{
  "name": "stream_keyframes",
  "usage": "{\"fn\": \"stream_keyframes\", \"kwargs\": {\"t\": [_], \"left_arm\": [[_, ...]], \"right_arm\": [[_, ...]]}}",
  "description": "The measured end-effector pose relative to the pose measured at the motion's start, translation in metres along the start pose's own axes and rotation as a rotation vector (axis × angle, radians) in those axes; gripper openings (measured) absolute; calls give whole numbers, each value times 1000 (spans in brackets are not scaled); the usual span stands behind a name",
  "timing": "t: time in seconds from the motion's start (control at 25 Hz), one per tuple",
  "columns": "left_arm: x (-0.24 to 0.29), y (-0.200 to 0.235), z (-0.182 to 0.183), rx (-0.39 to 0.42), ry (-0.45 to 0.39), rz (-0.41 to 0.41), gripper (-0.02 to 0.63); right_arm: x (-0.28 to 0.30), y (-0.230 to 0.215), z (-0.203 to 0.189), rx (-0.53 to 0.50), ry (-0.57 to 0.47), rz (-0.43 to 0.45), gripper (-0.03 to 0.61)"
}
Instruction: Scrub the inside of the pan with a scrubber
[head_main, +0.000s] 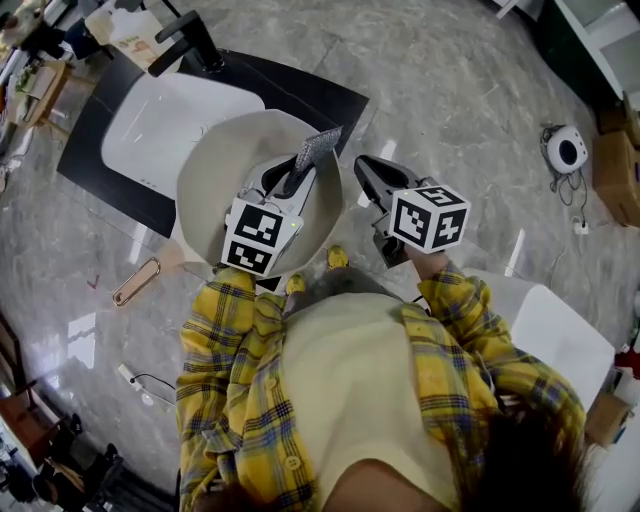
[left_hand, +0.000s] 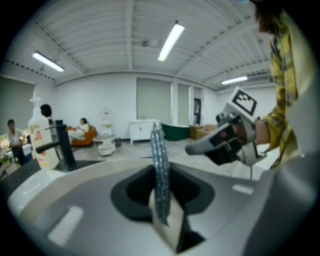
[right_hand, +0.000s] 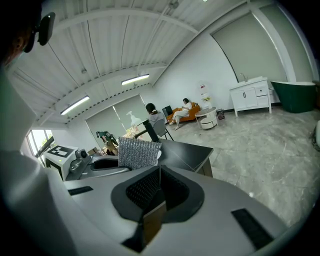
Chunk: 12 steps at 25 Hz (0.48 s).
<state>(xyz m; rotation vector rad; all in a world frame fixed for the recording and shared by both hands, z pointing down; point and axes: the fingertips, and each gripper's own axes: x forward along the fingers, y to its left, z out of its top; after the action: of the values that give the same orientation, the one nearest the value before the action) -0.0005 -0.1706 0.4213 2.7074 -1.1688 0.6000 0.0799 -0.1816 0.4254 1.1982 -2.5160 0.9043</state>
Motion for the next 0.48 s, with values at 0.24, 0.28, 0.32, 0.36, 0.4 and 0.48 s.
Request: {"fn": "stream_keyframes", "kwargs": {"t": [0.24, 0.28, 0.32, 0.36, 0.4, 0.48], "left_arm": [[-6, -11, -2, 13, 31, -83, 92], [-7, -13, -2, 17, 36, -95, 91], [-8, -15, -3, 20, 40, -106, 91], [-9, -16, -3, 24, 44, -116, 91], [-10, -18, -4, 27, 47, -126, 92], [-12, -21, -5, 36, 55, -146, 91]], "right_arm": [[-9, 3, -5, 8, -10, -12, 17], [-10, 4, -6, 9, -11, -14, 17], [-11, 4, -7, 10, -12, -17, 17], [-12, 5, -8, 11, -13, -19, 17], [-13, 6, -9, 11, -15, -22, 17], [-14, 7, -10, 12, -19, -28, 17]]}}
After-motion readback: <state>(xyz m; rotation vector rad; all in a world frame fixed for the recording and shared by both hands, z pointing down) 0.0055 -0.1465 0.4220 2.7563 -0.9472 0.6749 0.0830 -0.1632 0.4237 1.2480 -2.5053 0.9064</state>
